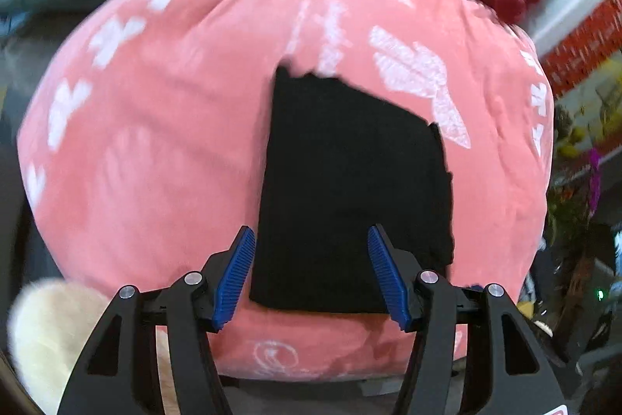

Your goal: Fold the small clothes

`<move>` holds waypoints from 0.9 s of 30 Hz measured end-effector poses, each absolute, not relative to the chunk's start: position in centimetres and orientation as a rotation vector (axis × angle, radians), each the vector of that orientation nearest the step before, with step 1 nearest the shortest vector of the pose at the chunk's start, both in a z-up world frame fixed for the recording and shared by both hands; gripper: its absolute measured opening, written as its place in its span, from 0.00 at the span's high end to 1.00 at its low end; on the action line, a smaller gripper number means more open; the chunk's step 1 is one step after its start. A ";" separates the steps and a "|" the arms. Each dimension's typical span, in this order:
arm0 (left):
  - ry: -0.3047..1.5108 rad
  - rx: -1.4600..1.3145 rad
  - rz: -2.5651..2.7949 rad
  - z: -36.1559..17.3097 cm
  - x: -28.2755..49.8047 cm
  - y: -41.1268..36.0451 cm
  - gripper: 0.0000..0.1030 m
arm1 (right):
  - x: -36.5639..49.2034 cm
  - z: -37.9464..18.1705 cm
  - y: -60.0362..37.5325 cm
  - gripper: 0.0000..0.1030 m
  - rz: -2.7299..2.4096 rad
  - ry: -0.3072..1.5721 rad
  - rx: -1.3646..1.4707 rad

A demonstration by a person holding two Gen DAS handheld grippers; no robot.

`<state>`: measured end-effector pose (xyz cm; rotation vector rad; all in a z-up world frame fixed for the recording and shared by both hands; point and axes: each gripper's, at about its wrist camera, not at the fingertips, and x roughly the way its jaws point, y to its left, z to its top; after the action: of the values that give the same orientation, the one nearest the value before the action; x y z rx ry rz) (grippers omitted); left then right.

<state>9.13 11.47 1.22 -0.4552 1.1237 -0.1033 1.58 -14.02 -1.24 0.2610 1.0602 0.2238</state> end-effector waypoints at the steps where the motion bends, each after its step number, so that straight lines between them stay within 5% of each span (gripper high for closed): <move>1: 1.134 -0.476 -0.114 0.4 9.1 11.3 0.43 | 1.7 -0.8 -13.7 0.58 0.232 1.051 0.243; 7: 1.105 -0.348 -0.153 -0.1 8.9 8.5 0.43 | 5.6 1.8 -10.4 0.62 0.283 0.973 0.172; 14: 1.127 -0.244 -0.122 -2.6 9.2 7.5 0.40 | 9.2 -5.4 -9.7 0.70 0.157 1.124 0.073; 20: 1.146 -0.190 -0.124 -4.0 8.7 7.5 0.40 | 7.5 -2.3 -10.2 0.69 0.185 1.040 0.136; 27: 1.135 -0.180 -0.131 -4.2 8.6 7.2 0.40 | 7.9 -4.7 -9.8 0.68 0.146 1.086 0.077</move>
<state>8.60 7.25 -4.22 -0.1797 1.1351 -0.1307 7.92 -9.78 -4.71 0.0773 1.0860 0.1456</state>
